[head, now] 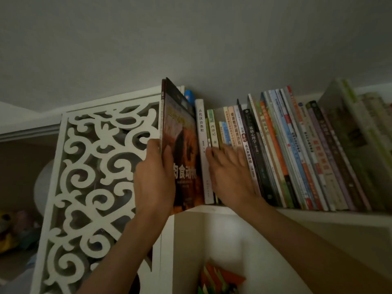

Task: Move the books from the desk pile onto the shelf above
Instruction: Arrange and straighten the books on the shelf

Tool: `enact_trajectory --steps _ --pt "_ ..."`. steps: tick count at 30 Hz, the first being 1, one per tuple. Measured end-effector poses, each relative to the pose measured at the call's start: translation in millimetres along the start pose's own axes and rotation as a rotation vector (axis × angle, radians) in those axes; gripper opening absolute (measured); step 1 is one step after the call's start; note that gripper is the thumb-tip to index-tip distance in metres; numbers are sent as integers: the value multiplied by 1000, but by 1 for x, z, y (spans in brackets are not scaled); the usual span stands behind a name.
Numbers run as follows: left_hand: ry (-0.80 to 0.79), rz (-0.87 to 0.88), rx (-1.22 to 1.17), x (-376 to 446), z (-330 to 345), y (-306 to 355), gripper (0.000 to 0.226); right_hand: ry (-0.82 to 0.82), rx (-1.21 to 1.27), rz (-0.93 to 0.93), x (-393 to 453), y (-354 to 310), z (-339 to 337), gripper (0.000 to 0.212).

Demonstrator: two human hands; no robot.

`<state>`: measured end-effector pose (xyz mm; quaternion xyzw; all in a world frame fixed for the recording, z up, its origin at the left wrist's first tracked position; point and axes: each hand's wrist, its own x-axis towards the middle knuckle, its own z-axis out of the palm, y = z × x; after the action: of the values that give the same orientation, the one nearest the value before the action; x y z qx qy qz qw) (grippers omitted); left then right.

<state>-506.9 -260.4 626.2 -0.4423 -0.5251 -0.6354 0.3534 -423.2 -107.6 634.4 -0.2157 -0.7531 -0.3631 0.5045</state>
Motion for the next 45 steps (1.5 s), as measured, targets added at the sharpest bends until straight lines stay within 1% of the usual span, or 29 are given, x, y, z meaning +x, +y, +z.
enact_trajectory --steps 4,7,8,9,11,12,13,14,15,16,17,18,20,22,23,24,26,28,29,30,31,32,33,34,35,37,39,41,45 --pt "91 62 -6 -12 -16 11 4 -164 60 -16 6 -2 -10 61" --pt "95 71 -39 -17 -25 23 7 -262 160 26 4 4 -20 66" --pt "93 67 -52 -18 -26 28 9 -269 207 42 0 9 -25 67" --pt "93 69 -60 -21 -26 34 10 -234 260 56 -6 16 -28 67" --pt "110 94 -64 -28 -24 51 9 -73 374 67 -19 32 -41 59" --pt "124 106 -73 -32 -23 62 8 3 462 78 -24 38 -49 53" --pt "140 107 -93 -36 -20 74 8 25 625 112 -29 45 -59 47" --pt "157 100 -122 -39 -16 87 9 -22 876 178 -33 49 -76 45" --pt "171 83 -158 -42 -11 102 9 -105 1144 256 -35 54 -93 48" --pt "181 57 -205 -44 -4 116 9 -173 1352 355 -37 62 -108 55" --pt "185 26 -260 -47 3 131 9 -209 1446 443 -39 72 -120 61" --pt "184 -10 -312 -52 11 146 8 -209 1470 504 -42 85 -130 62" --pt "156 -92 -433 -62 25 173 7 -124 1504 581 -54 114 -146 57" --pt "55 -187 -596 -77 41 197 3 -56 1511 649 -70 142 -159 44" --pt "-8 -231 -648 -85 50 206 12 -27 1520 673 -79 155 -162 42" --pt "-69 -283 -694 -94 60 215 20 4 1506 675 -89 168 -165 41" --pt "-132 -381 -770 -110 81 230 32 23 1413 637 -106 192 -169 40" --pt "-133 -414 -776 -124 98 244 39 8 1314 579 -119 217 -173 27" --pt "-119 -414 -757 -128 105 249 40 25 1222 548 -125 231 -175 20" --pt "-107 -411 -740 -130 110 255 41 81 1014 498 -130 248 -176 17" --pt "-99 -413 -728 -131 116 261 40 127 730 461 -135 266 -176 28" --pt "-96 -418 -723 -131 121 264 40 143 451 454 -140 284 -174 44" --pt "-93 -422 -715 -130 125 268 39 131 260 464 -144 300 -173 61" --pt "-86 -420 -702 -129 128 269 36 71 181 493 -149 311 -172 77" --pt "-76 -413 -685 -127 129 269 34 -3 167 522 -152 318 -173 89" --pt "-43 -401 -658 -124 127 266 33 -84 145 503 -156 316 -168 100" --pt "0 -406 -633 -119 121 260 33 -39 101 380 -153 300 -164 97" --pt "29 -409 -611 -115 113 251 35 37 115 279 -144 281 -156 87" --pt "17 -395 -550 -106 95 237 37 31 183 241 -123 248 -141 78"
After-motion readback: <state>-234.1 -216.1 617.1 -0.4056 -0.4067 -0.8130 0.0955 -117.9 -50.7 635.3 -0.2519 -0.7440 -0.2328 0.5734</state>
